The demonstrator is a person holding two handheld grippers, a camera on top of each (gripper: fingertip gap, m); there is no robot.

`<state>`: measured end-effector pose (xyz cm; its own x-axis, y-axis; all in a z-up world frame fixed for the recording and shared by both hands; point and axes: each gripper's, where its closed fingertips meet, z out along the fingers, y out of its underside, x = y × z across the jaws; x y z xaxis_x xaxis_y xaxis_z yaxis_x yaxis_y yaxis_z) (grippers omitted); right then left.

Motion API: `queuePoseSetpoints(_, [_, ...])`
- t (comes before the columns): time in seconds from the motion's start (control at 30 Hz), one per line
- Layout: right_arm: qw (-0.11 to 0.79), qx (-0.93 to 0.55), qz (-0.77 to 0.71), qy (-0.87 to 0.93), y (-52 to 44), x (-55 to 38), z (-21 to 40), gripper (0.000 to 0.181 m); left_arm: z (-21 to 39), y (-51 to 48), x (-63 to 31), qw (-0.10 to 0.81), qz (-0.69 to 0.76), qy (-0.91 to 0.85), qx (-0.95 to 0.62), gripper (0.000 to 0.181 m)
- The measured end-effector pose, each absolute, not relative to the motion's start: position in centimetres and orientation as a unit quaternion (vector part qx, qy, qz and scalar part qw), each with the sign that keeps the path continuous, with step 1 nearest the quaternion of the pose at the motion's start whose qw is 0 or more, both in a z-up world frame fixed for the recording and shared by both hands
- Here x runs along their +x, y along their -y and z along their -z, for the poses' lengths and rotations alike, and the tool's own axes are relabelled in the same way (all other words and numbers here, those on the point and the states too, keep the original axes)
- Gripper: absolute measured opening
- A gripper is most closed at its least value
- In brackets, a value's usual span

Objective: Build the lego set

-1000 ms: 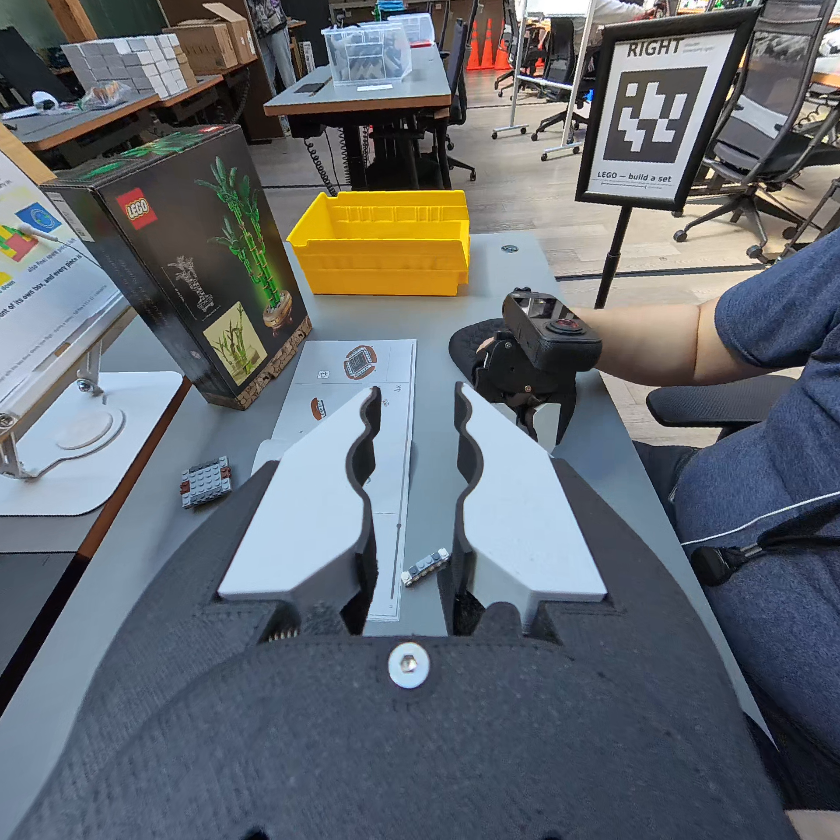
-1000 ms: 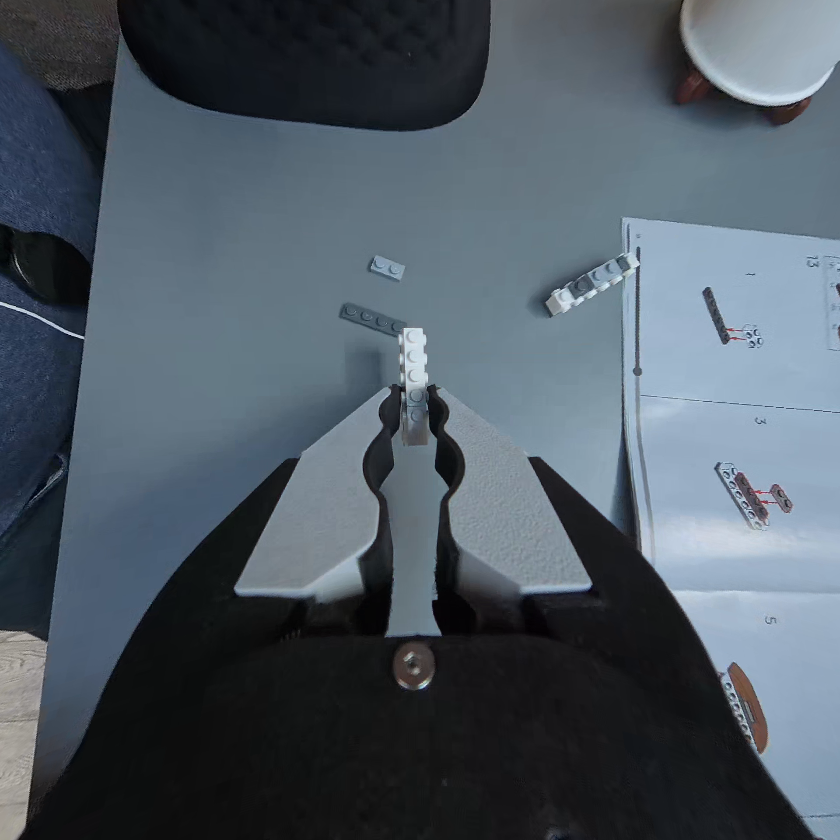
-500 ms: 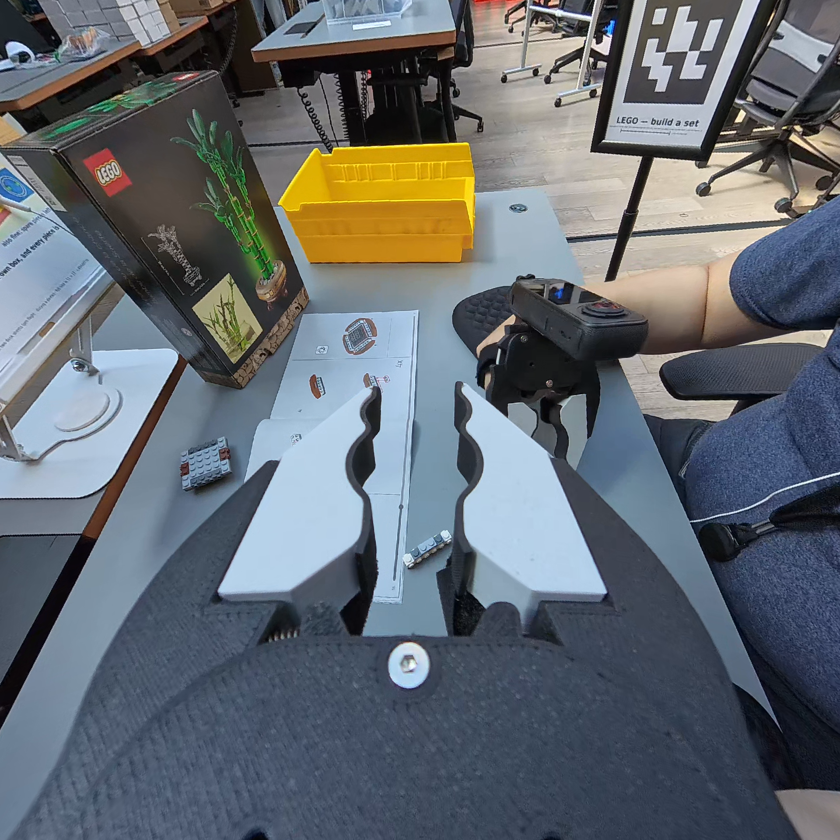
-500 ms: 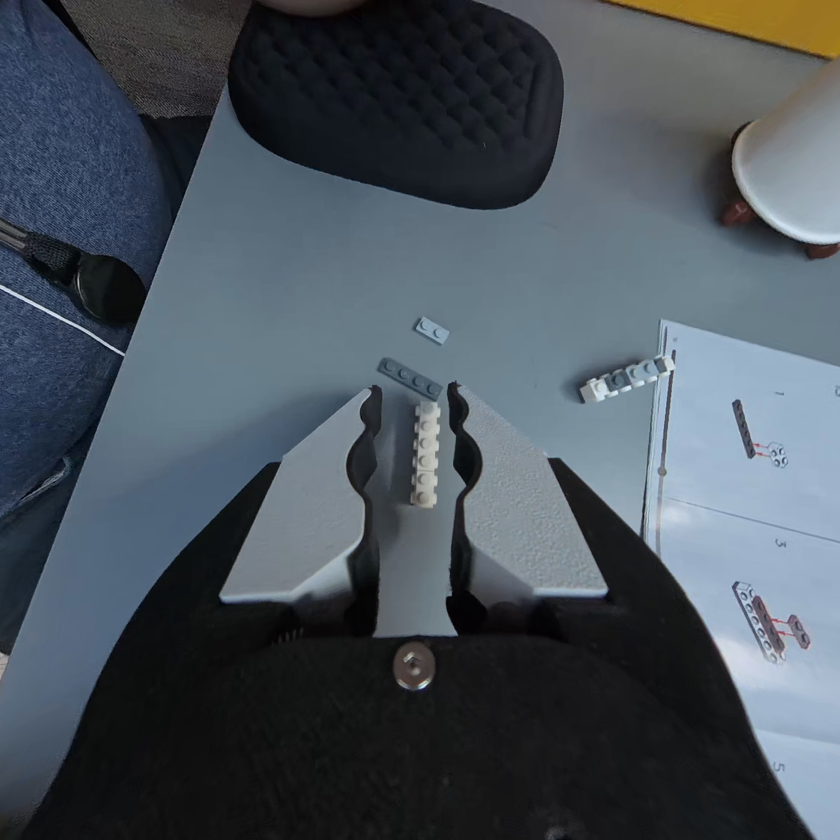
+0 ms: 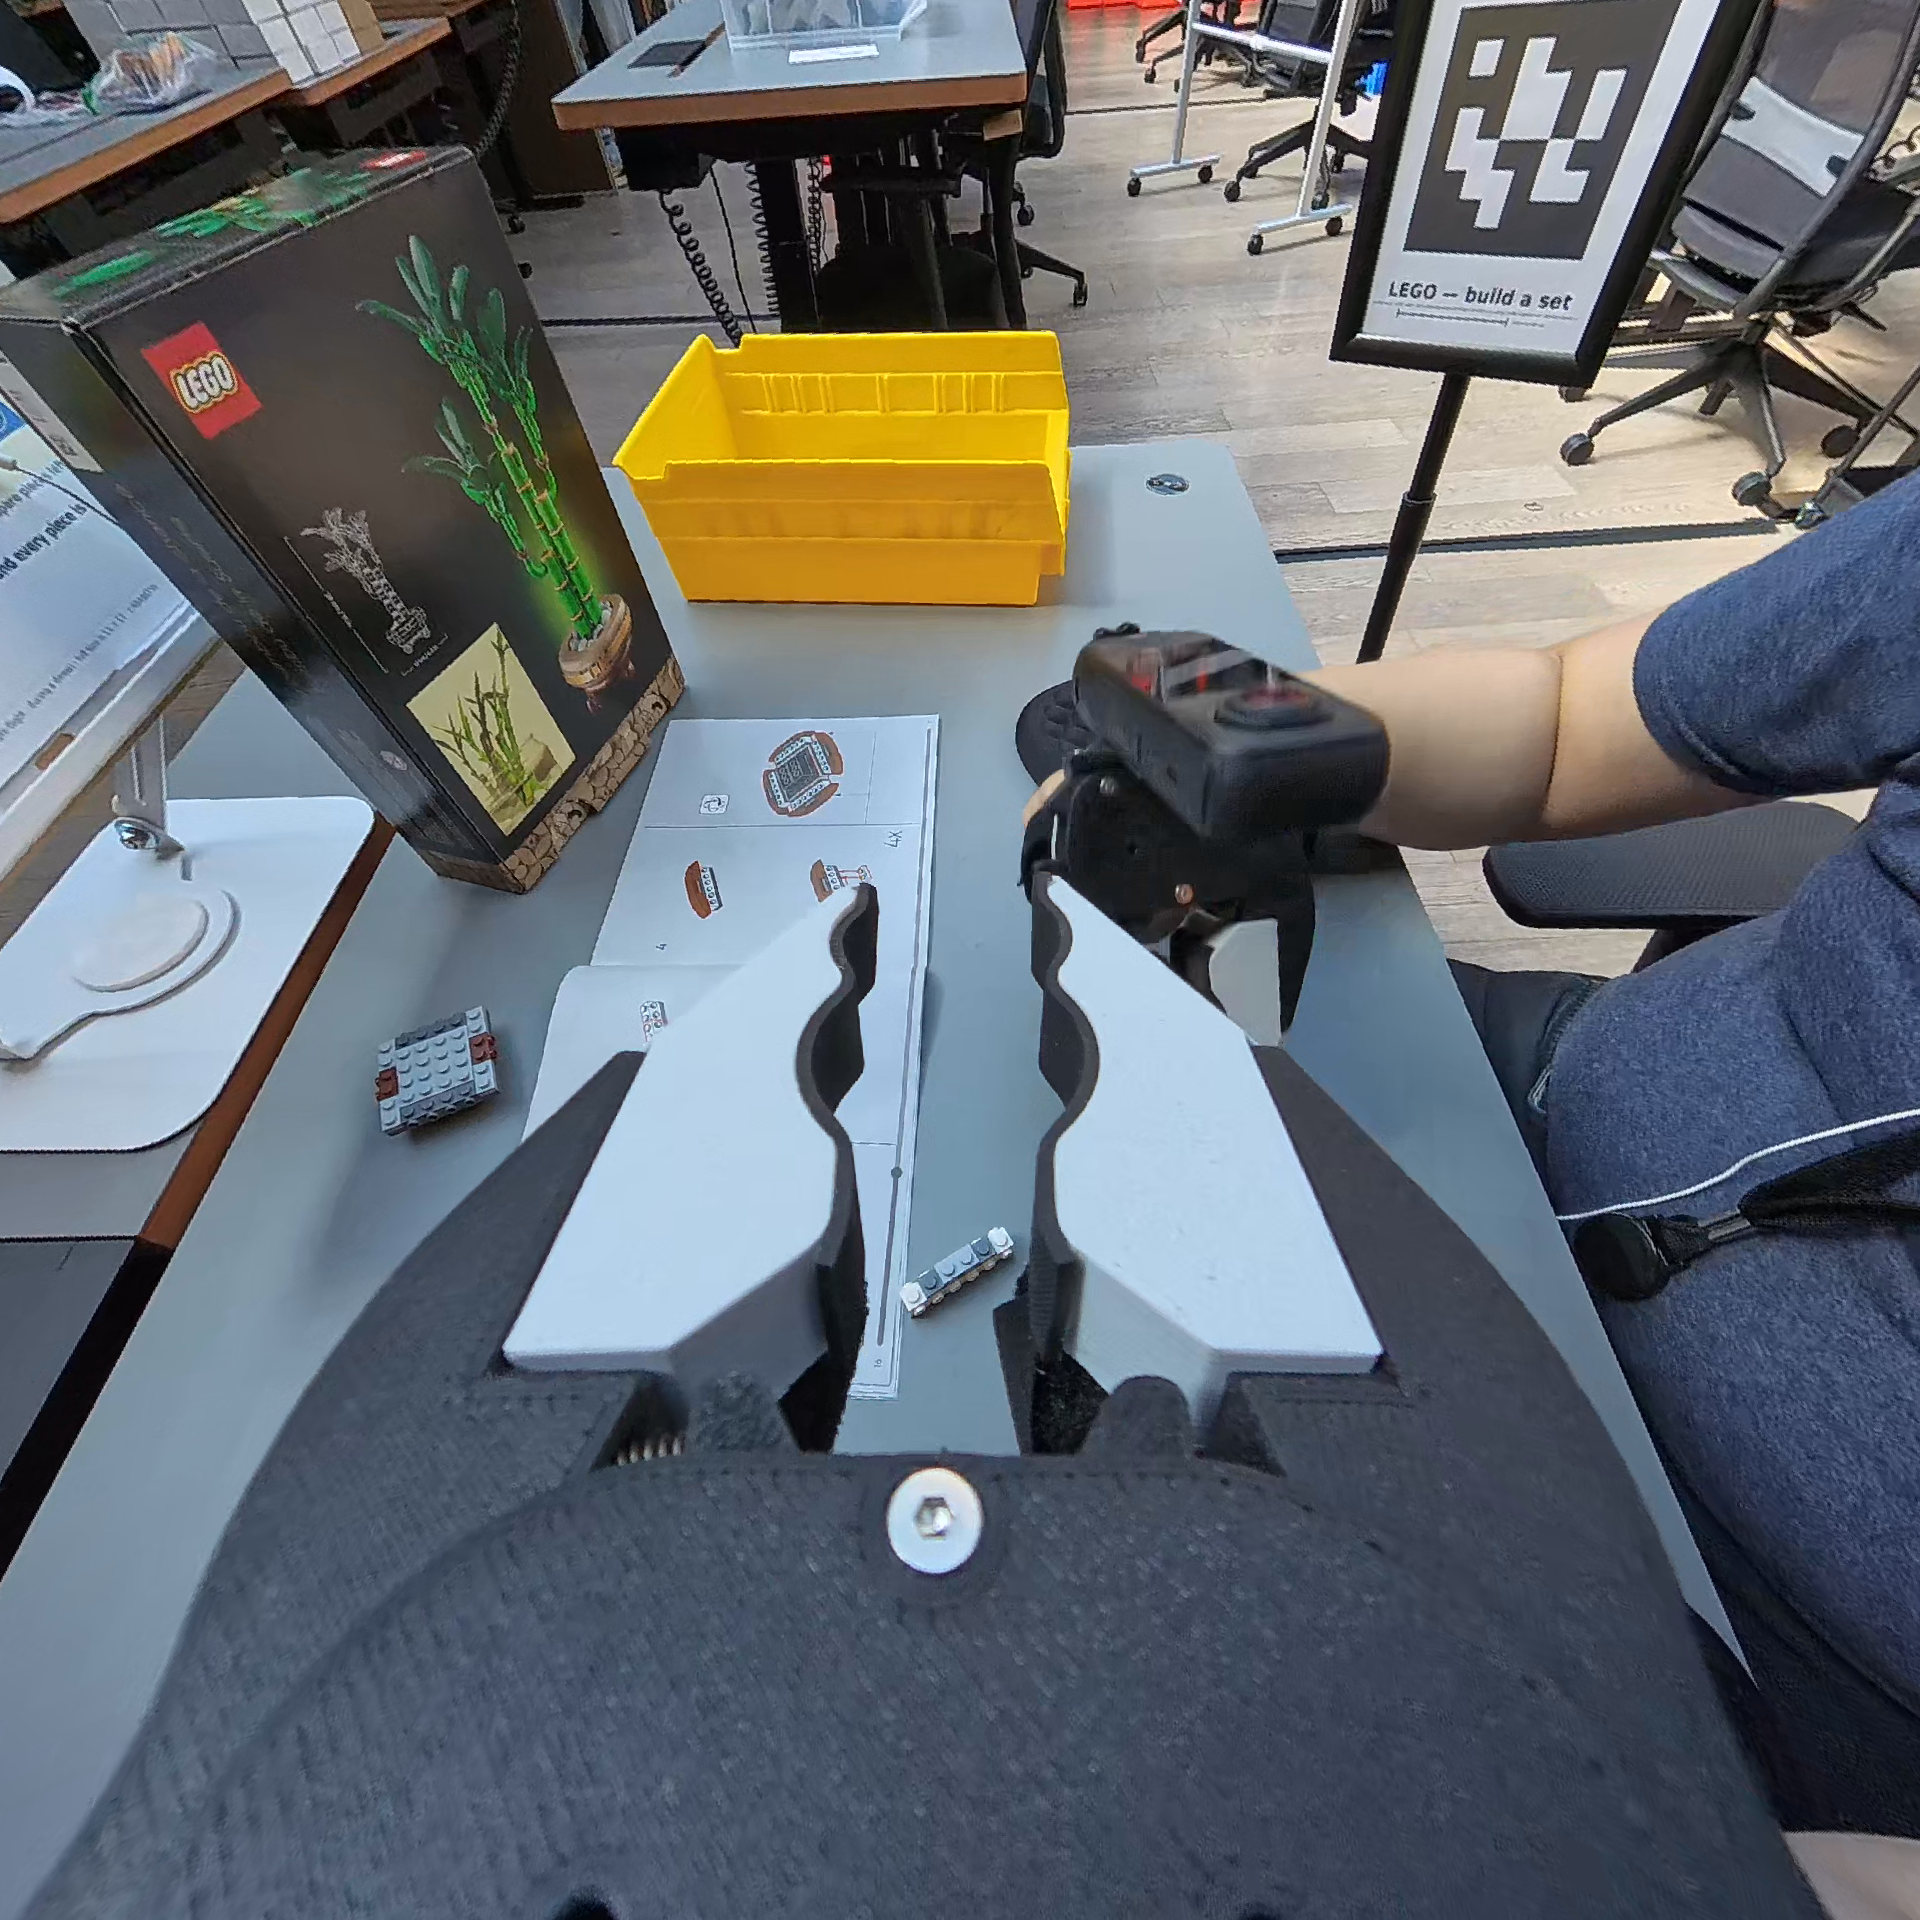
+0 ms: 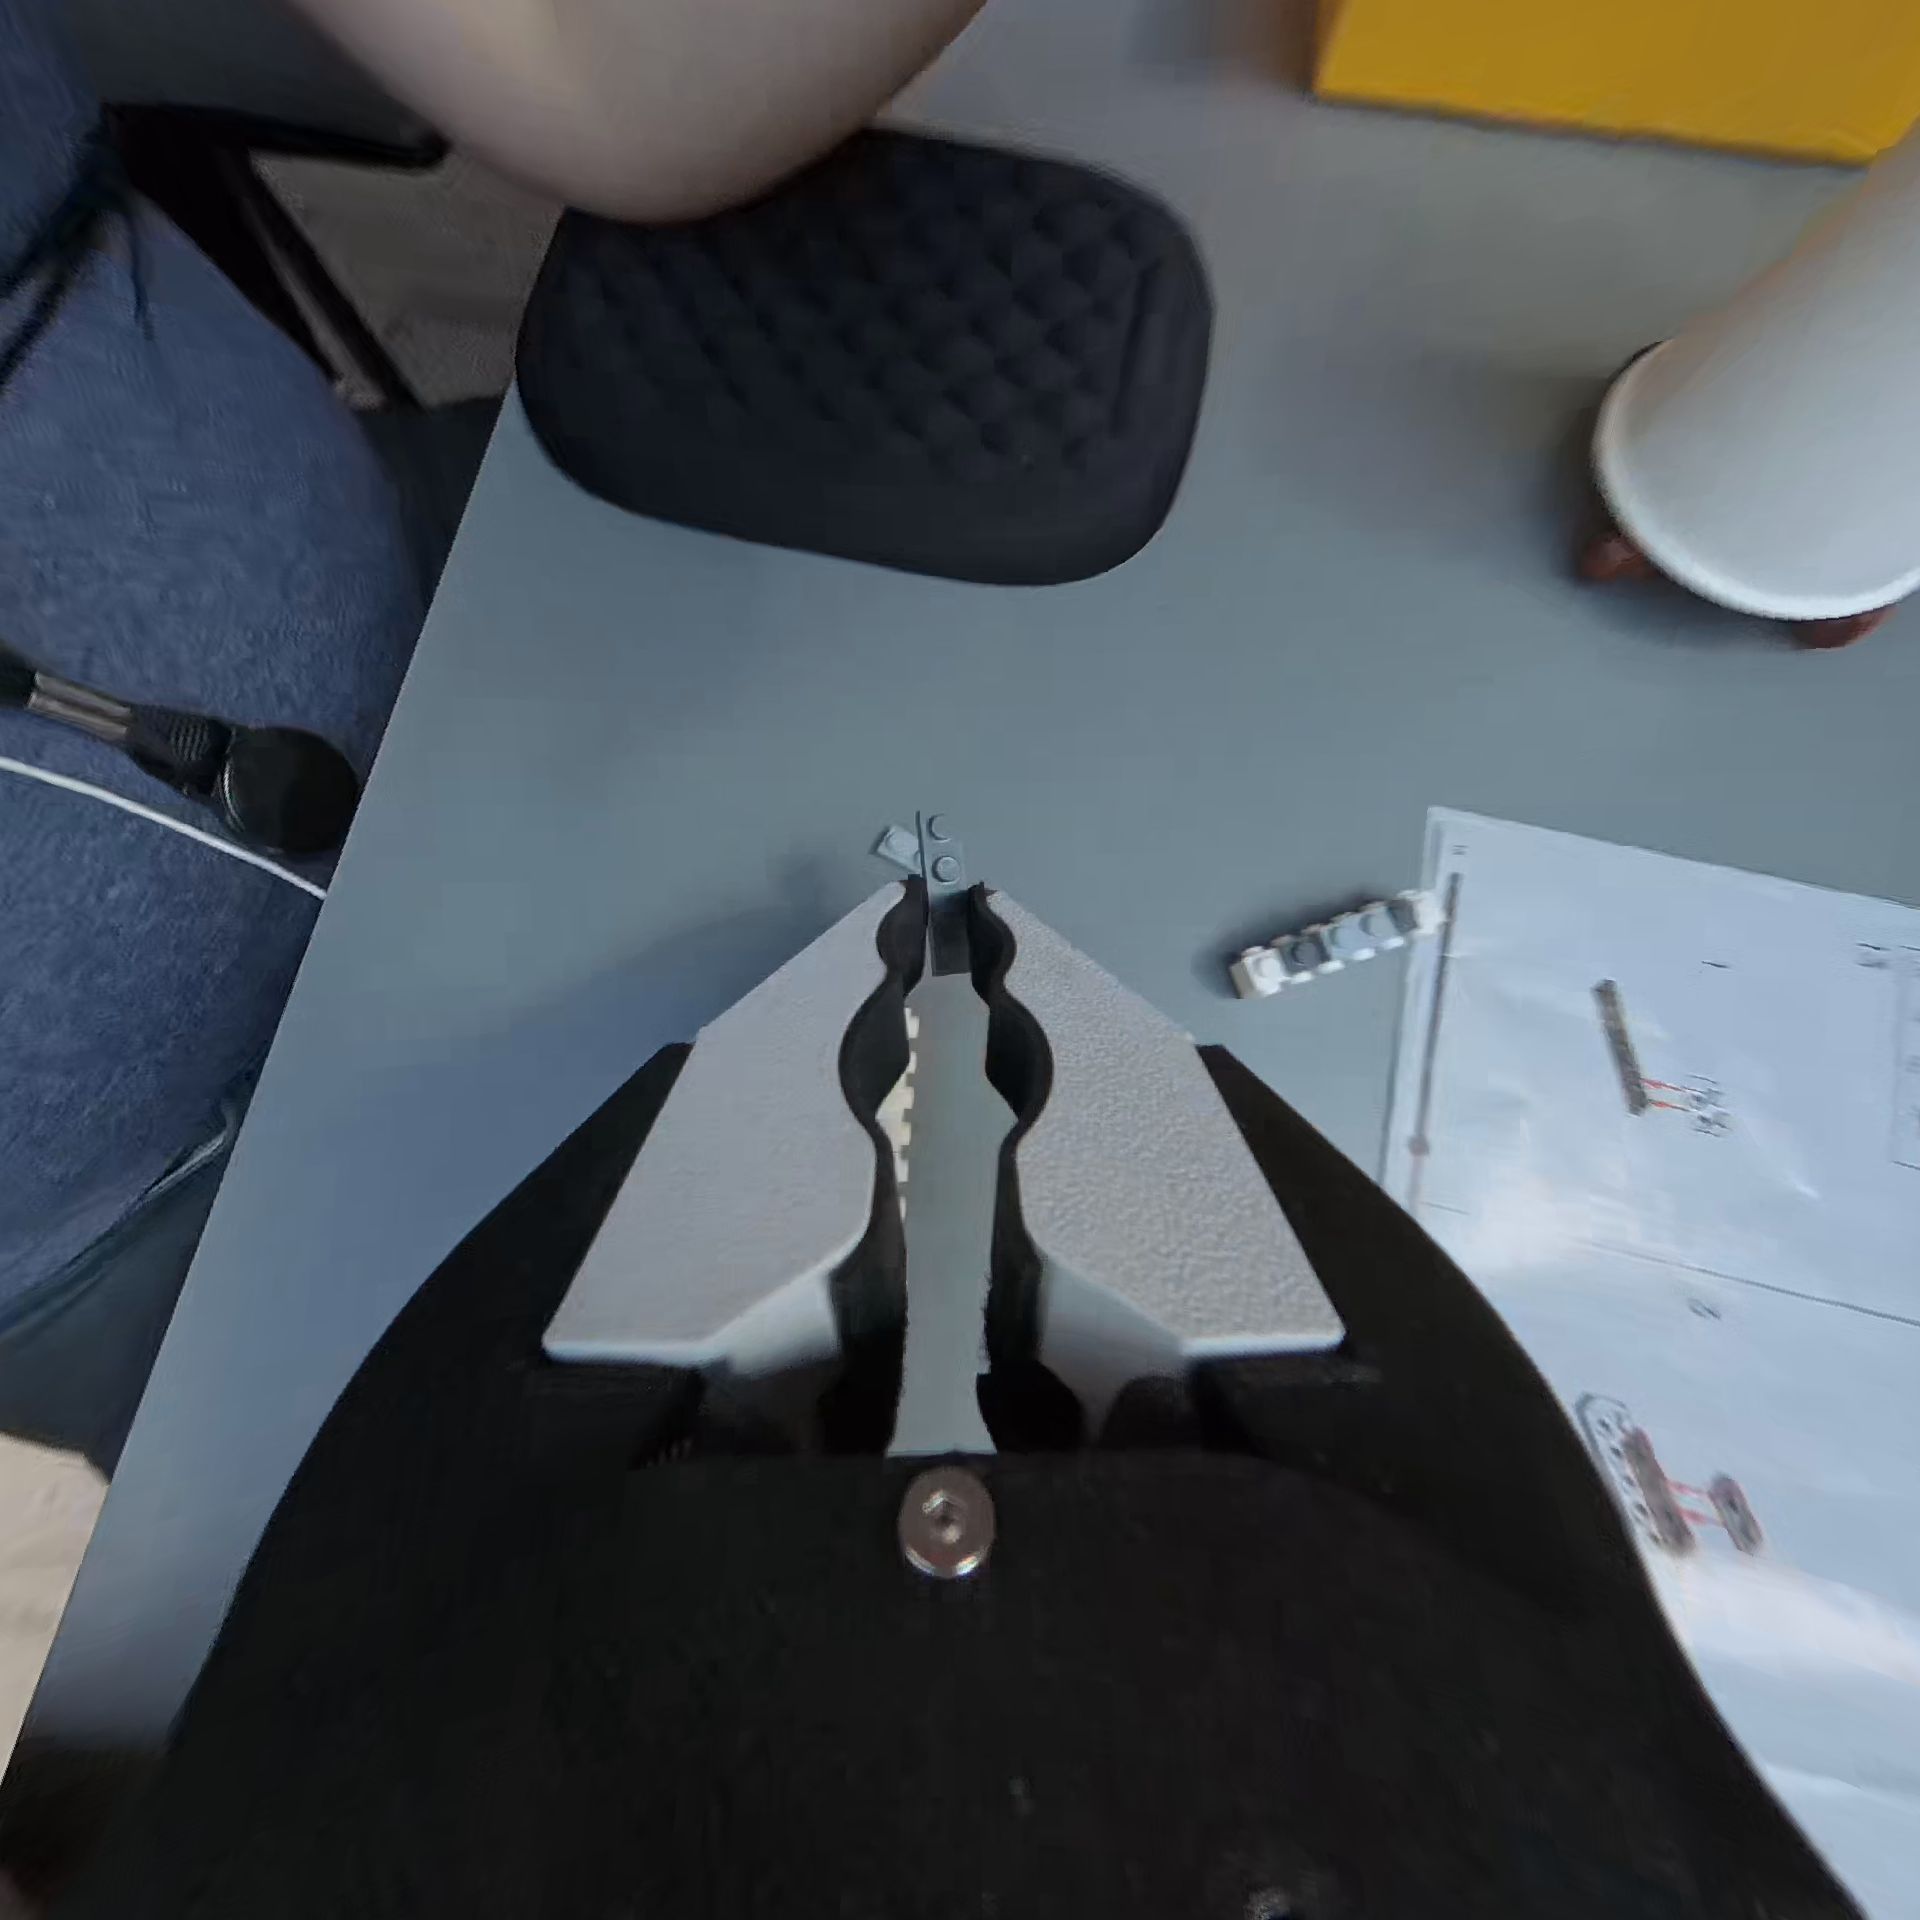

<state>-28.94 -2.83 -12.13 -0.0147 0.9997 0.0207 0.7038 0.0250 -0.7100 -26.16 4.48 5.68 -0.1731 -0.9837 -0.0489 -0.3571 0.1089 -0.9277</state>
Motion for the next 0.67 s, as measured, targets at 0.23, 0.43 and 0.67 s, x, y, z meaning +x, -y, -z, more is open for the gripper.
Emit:
queuePoseSetpoints(0.23, [0.562,-0.662,-0.233,0.439,-1.3,-20.0,4.3,0.006,-7.1,-4.0,-25.9,0.406,0.383,-0.630,-0.540,0.032])
queuePoseSetpoints(0.43, [0.697,-0.609,-0.241,0.294,-0.7,-13.5,1.6,0.006,-3.1,-1.1,-25.7,0.387,0.318,-0.660,-0.560,0.031])
queuePoseSetpoints(0.67, [0.666,-0.643,-0.234,0.296,-1.3,-13.4,2.5,0.006,9.7,3.6,-26.6,0.321,0.327,-0.622,-0.634,0.033])
